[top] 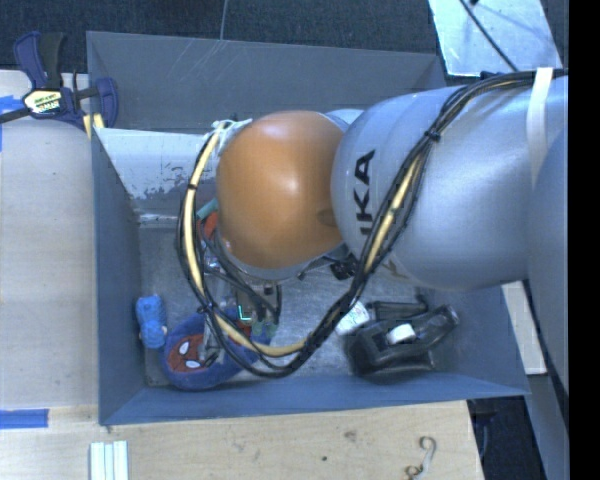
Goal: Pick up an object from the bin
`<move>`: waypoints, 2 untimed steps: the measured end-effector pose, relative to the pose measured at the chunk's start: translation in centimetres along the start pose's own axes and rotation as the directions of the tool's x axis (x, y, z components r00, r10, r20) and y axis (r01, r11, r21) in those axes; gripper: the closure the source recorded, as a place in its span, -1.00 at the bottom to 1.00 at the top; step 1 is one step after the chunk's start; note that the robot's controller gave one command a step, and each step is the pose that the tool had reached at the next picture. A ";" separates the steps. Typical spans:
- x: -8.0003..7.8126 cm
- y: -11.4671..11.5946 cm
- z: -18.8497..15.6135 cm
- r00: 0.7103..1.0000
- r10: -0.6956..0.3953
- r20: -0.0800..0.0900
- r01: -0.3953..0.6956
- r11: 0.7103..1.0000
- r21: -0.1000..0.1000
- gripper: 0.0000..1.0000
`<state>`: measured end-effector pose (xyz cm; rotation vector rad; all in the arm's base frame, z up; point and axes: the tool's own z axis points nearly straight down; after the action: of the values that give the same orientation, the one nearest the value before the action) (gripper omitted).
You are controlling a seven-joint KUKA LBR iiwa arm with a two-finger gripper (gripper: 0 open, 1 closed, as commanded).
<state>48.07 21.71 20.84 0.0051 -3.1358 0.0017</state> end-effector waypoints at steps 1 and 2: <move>-1.0 -4.4 13.7 0.797 -0.604 0.017 0.604 0.797 0.003 -1.00; -0.5 -3.0 10.7 0.587 -0.809 0.014 0.809 0.587 0.008 -1.00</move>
Offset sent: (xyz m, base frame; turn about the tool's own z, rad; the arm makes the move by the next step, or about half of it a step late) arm 0.0067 -0.0461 -0.1384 -0.6505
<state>48.48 18.70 10.16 1.4367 -2.8059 -0.0009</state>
